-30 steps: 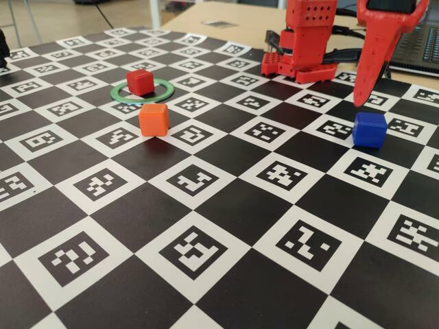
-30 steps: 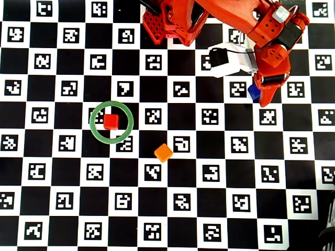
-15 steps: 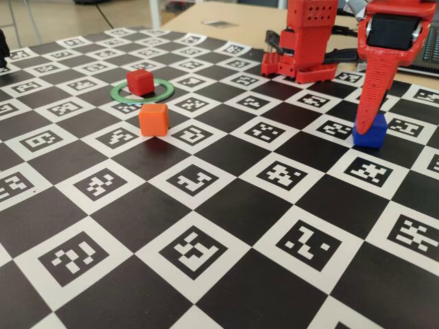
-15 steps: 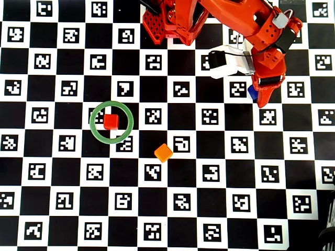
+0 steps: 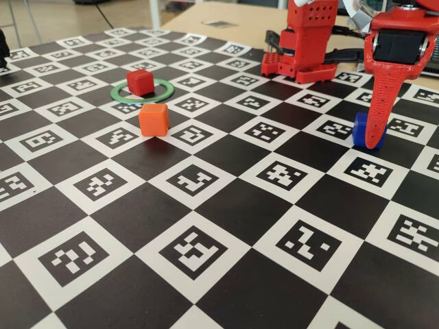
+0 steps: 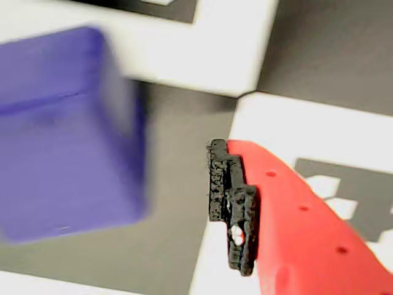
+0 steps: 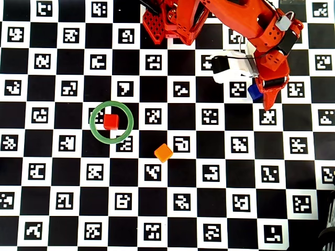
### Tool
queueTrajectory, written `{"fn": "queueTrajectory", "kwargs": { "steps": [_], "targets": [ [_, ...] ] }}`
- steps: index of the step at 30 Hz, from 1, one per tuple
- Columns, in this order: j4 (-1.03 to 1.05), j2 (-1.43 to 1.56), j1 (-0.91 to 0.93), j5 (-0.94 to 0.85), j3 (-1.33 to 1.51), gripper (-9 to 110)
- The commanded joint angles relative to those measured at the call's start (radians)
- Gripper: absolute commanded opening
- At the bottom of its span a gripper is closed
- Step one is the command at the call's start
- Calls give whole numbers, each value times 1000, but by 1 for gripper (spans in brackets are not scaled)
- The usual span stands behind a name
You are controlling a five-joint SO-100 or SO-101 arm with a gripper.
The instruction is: Grab the red cube then put it in the green circle then put the blue cube on top and finally the orange cube on top
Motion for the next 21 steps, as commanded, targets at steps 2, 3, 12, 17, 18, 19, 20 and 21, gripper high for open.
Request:
{"fn": "queueTrajectory", "kwargs": {
  "steps": [2,3,12,17,18,19,20,21],
  "targets": [
    [-14,-5,23,-21,-6,43],
    [-17,-9,29,-28,-6,43],
    [-21,-34,48,-67,-8,44],
    [-11,-31,48,-112,-11,45],
    [-8,-31,48,-123,-11,45],
    [-6,-29,51,-135,-11,46],
    [-5,-29,52,-149,-11,46],
    [-3,-29,54,-161,-11,46]
  ]
}}
